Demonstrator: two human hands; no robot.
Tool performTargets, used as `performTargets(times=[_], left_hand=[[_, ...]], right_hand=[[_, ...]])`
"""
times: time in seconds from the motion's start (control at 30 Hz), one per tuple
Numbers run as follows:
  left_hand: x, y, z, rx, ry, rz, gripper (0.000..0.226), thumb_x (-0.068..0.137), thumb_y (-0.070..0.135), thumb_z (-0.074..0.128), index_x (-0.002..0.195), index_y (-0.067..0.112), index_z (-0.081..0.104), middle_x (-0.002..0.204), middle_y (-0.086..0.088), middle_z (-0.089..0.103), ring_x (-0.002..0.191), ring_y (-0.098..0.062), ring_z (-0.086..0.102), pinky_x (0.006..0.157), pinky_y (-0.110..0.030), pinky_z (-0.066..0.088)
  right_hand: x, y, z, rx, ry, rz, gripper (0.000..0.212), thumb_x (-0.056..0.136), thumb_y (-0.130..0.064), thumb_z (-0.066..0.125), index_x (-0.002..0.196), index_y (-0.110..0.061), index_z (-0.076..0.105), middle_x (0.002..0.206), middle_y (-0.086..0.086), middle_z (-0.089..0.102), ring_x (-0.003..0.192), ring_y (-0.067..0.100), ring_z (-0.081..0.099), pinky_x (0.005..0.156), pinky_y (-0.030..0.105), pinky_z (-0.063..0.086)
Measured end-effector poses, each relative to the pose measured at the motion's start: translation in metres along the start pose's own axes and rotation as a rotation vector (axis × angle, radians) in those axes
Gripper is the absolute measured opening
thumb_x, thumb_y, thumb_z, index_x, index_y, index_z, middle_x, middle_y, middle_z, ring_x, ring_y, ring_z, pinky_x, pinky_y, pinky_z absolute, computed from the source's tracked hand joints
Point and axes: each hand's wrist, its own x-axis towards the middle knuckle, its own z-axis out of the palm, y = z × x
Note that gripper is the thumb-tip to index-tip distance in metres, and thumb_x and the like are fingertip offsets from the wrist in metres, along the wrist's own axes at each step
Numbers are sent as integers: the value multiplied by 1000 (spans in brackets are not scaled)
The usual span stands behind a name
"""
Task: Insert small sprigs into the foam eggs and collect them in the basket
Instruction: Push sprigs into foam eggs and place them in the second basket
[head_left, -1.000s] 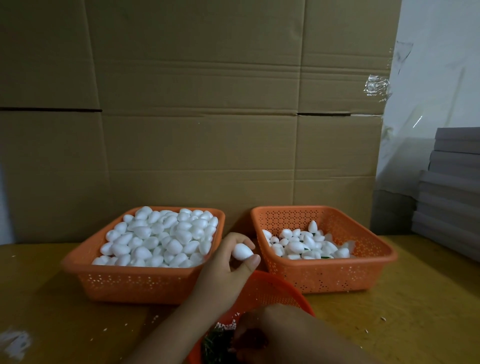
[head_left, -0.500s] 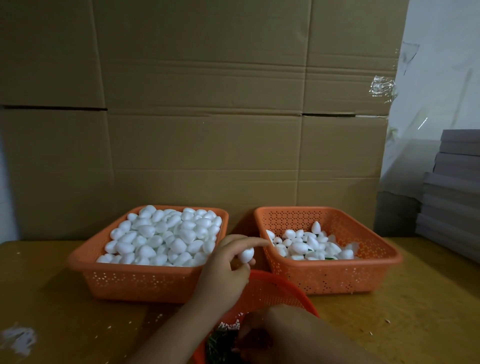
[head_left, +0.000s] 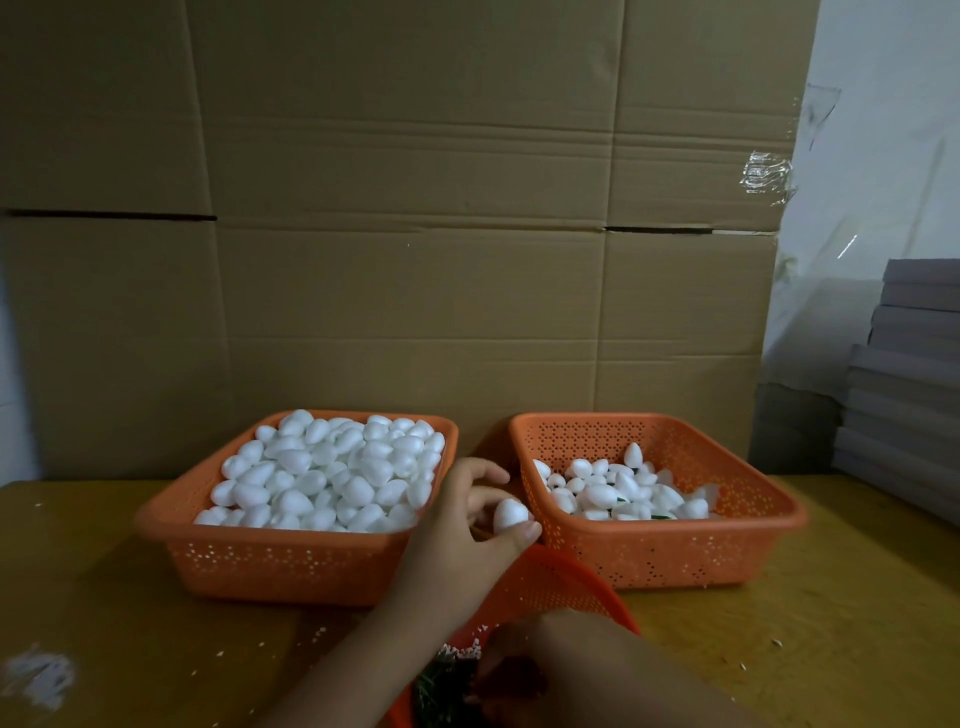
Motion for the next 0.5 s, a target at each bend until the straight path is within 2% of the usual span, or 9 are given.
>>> performTargets(times=[0.07, 0.2, 0.33, 0.43, 0.5], left_hand=[[0, 1, 0, 23, 43, -5, 30, 78, 21, 80, 91, 36, 57, 88, 18, 70, 85, 0, 64, 74, -16, 46], [-2, 5, -2, 57, 5, 62, 25, 81, 24, 78, 91, 44, 67, 91, 23, 69, 88, 0, 63, 73, -11, 46], [-3, 8, -3, 106, -4, 145, 22, 84, 30, 75, 96, 47, 72, 101, 24, 69, 101, 6, 60, 81, -7, 44], [-4, 9, -1, 149, 1, 157, 19, 80, 48, 71, 98, 51, 65, 99, 28, 67, 99, 6, 60, 79, -8, 43], [-6, 8, -1, 168, 11, 137, 31, 72, 63, 64, 99, 51, 53, 95, 29, 65, 91, 6, 61, 72, -10, 44]], right_hand=[[2, 3, 5, 61, 10, 7, 3, 82, -56, 48, 79, -56, 48, 93, -26, 62, 91, -5, 61, 93, 20, 49], [4, 2, 3, 86, -18, 2, 1, 86, -49, 53, 86, -48, 53, 99, -21, 65, 94, 0, 62, 89, 23, 51], [7, 5, 5, 104, -17, 13, 22, 87, -45, 55, 104, -35, 64, 104, -15, 67, 97, 5, 63, 89, 24, 51], [6, 2, 2, 110, -46, 30, 24, 86, -46, 57, 105, -34, 65, 105, -13, 67, 99, 8, 63, 90, 26, 51], [11, 0, 0, 82, -59, 29, 32, 89, -45, 57, 117, -31, 64, 120, -10, 64, 112, 12, 59, 97, 27, 45]])
